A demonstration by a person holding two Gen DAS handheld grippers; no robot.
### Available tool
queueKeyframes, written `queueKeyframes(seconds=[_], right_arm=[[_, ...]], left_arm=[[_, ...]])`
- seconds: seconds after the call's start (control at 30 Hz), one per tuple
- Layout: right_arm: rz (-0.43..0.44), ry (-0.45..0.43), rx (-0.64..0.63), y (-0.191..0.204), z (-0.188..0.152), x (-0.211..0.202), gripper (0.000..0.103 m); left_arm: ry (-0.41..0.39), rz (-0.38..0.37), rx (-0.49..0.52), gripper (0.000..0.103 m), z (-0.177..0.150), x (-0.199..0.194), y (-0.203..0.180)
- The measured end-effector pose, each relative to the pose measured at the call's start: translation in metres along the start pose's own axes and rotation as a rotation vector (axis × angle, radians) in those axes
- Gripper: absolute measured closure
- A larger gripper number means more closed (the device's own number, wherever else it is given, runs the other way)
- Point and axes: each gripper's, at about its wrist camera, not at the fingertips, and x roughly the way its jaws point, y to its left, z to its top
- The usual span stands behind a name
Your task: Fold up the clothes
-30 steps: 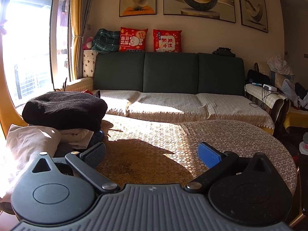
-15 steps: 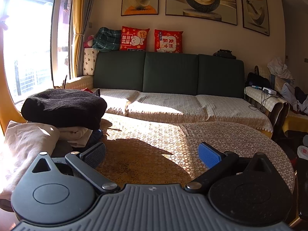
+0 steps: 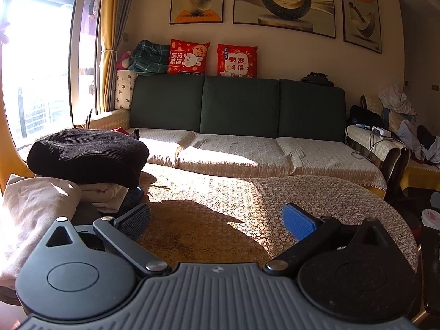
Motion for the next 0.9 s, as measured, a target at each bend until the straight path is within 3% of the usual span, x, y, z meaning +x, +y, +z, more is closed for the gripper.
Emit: queueKeyframes(seconds=[0.9], right_arm=[[0.003,-0.003,-0.006,0.0009,-0.0026,-0.0009,0.000]], left_arm=[[0.019,-0.014,0.010,0.000,-0.0032,-0.0023,-0.0018]])
